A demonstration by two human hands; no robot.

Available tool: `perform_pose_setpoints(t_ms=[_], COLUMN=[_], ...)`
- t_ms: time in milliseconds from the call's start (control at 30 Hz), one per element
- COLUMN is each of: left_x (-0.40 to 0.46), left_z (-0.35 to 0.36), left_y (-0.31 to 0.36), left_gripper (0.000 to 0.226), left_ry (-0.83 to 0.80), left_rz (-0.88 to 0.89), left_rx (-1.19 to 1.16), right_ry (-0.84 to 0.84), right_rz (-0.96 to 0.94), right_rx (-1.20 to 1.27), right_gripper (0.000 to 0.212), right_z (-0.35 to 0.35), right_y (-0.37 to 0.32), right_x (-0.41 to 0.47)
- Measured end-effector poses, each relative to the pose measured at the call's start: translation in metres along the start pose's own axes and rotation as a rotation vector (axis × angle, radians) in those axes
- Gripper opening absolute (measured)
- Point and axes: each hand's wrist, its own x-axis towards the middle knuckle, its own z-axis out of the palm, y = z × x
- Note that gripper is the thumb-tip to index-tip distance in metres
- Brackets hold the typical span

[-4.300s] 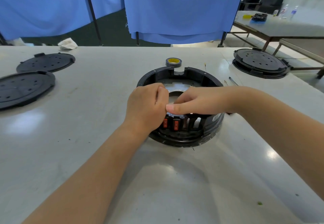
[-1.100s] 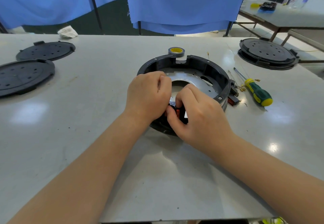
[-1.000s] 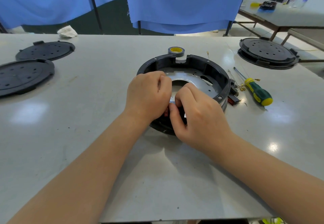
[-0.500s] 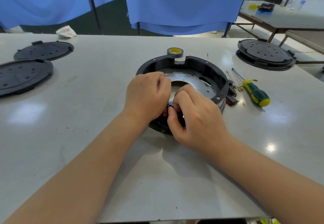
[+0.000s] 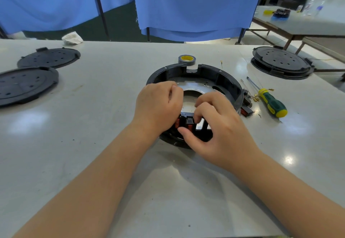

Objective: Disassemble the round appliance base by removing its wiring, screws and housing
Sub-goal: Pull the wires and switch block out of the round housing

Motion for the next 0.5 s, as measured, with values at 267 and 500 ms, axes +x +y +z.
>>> perform_pose_setpoints(t_ms=[267, 500], left_x=[0.0, 0.001], left_z=[0.0, 0.001], left_y=[0.001, 0.0], left_gripper=[0.042, 0.04], left_ry=[-0.005, 0.001], left_rz=[0.0, 0.01], left_rx=[-0.007, -0.003], right_ry=[0.149, 0.164], right_rz=[-0.042, -0.017], right_rx=[-0.145, -0.115], right_gripper=[0.037, 0.036], right_z=[0.008, 0.01], right_y=[-0.009, -0.011], right_x=[0.002, 0.002])
